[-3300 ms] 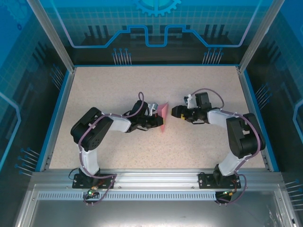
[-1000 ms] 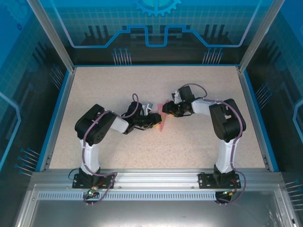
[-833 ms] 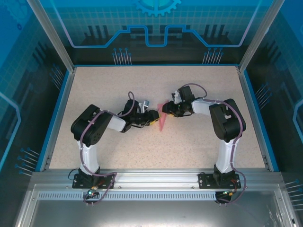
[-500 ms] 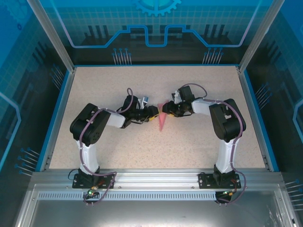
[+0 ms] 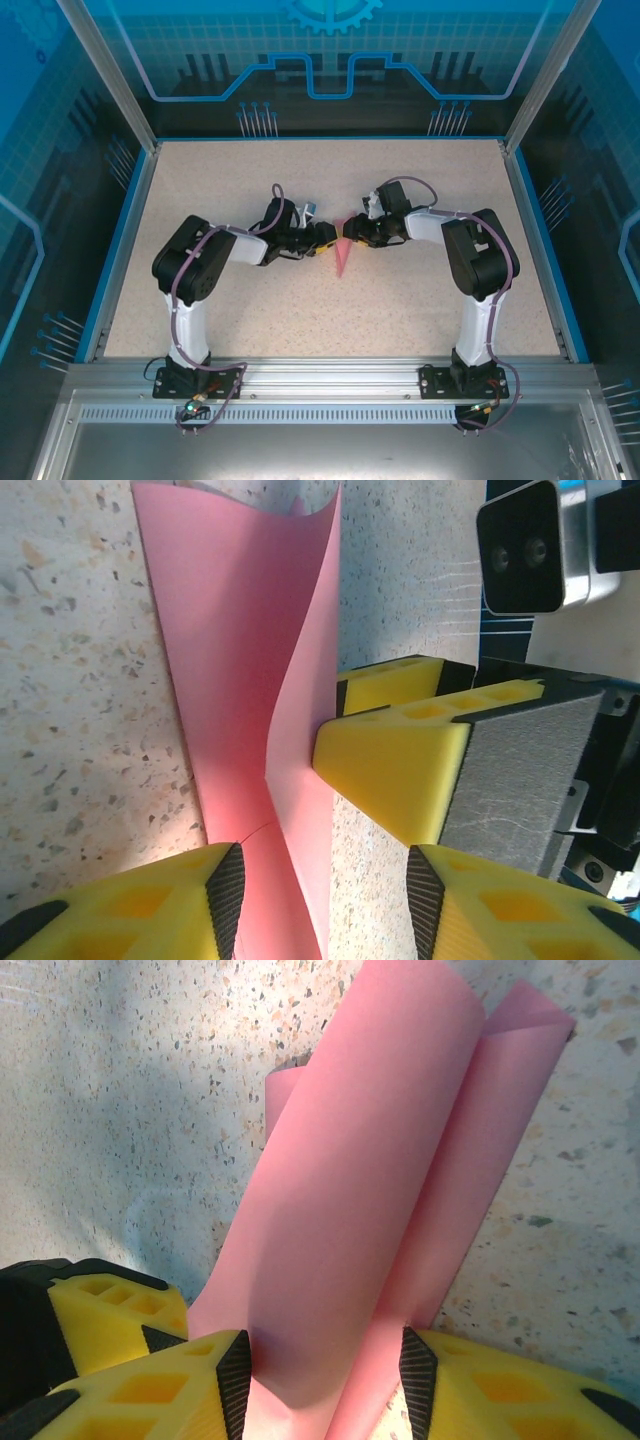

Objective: Fold a paper plane with a square sheet of paper (fold left side to right side)
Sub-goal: Fold the wing for the fifth time at the center of the table.

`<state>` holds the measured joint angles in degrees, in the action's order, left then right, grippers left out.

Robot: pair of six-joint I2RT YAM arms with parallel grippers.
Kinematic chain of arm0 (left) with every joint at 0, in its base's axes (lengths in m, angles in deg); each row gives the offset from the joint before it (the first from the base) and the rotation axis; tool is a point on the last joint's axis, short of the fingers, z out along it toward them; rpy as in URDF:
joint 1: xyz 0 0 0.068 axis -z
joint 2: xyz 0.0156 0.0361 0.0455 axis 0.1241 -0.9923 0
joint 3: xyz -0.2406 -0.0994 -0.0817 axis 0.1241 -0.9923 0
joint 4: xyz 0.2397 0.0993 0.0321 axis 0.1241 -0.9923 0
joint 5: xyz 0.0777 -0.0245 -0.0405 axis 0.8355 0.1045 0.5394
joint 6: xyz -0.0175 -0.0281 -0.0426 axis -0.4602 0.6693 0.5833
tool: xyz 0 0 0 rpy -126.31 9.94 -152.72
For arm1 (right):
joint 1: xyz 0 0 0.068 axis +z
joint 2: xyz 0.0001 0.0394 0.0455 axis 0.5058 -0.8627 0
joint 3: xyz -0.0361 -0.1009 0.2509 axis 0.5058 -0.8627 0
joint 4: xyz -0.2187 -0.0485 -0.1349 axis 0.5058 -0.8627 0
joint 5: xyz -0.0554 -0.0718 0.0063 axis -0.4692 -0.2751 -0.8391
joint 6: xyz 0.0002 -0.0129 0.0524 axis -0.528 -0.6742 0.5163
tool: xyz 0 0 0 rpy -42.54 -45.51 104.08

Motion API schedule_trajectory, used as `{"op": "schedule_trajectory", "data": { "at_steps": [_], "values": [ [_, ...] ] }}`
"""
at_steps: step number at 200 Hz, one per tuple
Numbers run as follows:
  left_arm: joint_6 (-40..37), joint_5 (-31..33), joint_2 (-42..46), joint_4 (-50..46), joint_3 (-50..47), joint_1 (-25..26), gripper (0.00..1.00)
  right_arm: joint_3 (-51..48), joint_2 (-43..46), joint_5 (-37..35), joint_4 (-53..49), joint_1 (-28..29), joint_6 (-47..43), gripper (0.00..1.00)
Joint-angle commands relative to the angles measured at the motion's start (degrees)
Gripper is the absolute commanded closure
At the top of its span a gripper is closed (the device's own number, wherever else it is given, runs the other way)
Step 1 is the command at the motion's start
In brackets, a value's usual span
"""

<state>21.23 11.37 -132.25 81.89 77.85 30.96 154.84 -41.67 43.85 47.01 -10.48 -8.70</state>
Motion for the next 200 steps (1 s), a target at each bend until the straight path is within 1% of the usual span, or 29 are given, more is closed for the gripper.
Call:
{"op": "schedule_trajectory", "data": {
  "at_steps": [1, 64, 112, 138, 159, 200],
  "values": [
    [-1.6, -1.1, -2.1, -1.4, 2.4, -0.4, 0.52, -0.8, -2.8, -1.6, -3.2, 0.8, -0.7, 0.53],
    [-2.2, -1.6, -4.8, -2.8, 5.6, -0.4, 0.64, -0.8, -2.9, -1.4, -3.2, 0.7, -0.7, 0.53],
    [-3.8, -0.9, -5.8, -4.5, 7.4, -0.5, 0.84, -0.8, -2.7, -1.2, -3.2, 0.8, -0.7, 0.53],
    [-5.4, -0.5, -6.5, -5.6, 8.1, -0.8, 0.93, -0.9, -1.8, -0.8, -3.1, 0.7, -1.2, 0.52],
    [-5.8, -0.6, -7.4, -5.3, 8.4, -0.9, 0.95, -1.0, -0.6, -0.1, -2.6, 0.4, -1.3, 0.51],
    [-6.2, -1.4, -8.4, -4.1, 8.8, -1.0, 0.96, -0.9, 2.5, 0.7, -2.3, -0.9, -2.0, 0.47]
  ]
}}
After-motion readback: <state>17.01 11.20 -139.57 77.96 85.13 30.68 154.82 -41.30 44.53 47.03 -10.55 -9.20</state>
